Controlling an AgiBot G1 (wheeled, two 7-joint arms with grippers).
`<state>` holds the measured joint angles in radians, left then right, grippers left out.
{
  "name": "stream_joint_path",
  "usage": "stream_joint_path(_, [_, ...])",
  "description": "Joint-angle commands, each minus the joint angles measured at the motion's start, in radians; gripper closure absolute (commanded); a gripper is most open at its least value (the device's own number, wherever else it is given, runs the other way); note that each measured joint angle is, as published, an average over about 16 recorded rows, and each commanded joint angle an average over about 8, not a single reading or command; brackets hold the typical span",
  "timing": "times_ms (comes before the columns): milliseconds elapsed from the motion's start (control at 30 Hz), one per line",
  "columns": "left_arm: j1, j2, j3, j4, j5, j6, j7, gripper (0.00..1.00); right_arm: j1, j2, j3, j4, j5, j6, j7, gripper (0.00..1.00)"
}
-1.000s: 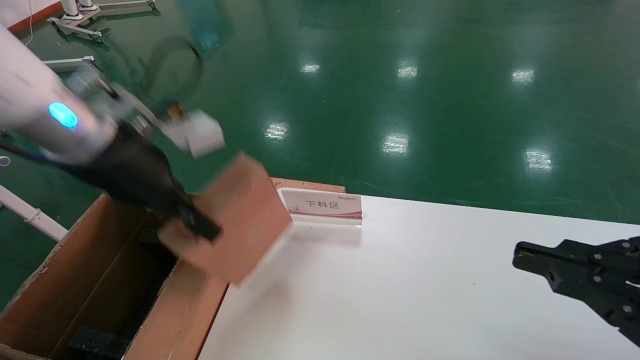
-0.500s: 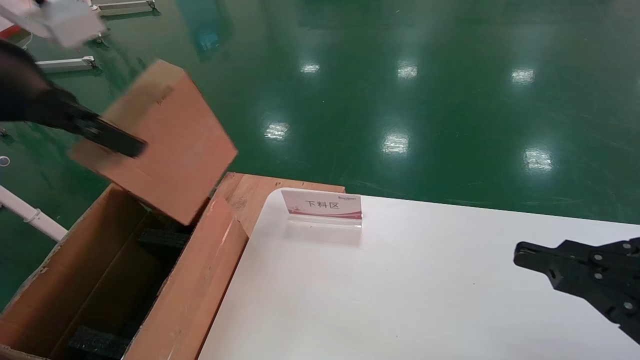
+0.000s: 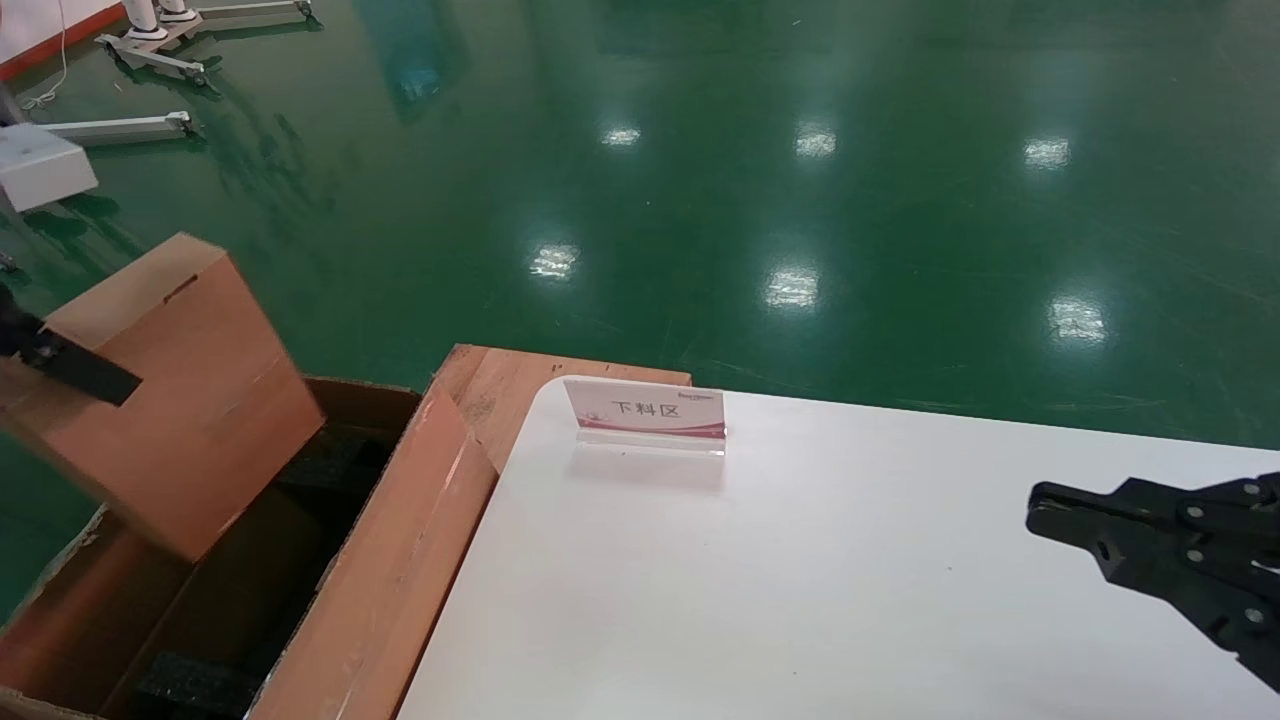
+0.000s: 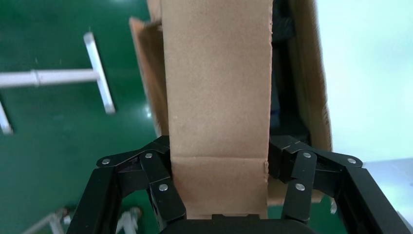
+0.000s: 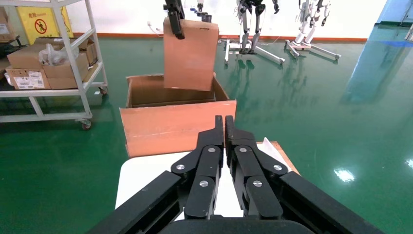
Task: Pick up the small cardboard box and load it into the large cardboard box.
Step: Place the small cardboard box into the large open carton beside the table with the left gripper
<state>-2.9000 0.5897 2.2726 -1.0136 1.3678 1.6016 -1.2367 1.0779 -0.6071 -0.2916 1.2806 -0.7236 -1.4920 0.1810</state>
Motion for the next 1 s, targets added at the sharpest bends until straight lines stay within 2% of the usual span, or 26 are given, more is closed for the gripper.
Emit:
stream_joint_path(33, [-0.002, 0.011, 0.045, 0.023, -0.01, 0.0, 0.014, 1.0, 0.0, 0.0, 0.0, 0.0, 0.0, 0.0, 0.0, 0.0])
stream_joint_path(433, [0.031, 0.0, 0.194, 0.1, -0.083, -0.026, 0.061, 1.0, 0.0, 0.0, -0.001, 0.0, 0.001, 0.0, 0.0, 0.0])
stream_joint_path(1000, [0.198, -0.059, 0.235, 0.173, -0.092, -0.178, 0.068, 1.0, 0.0, 0.001, -0.002, 0.0, 0.001, 0.001, -0.001, 0.0])
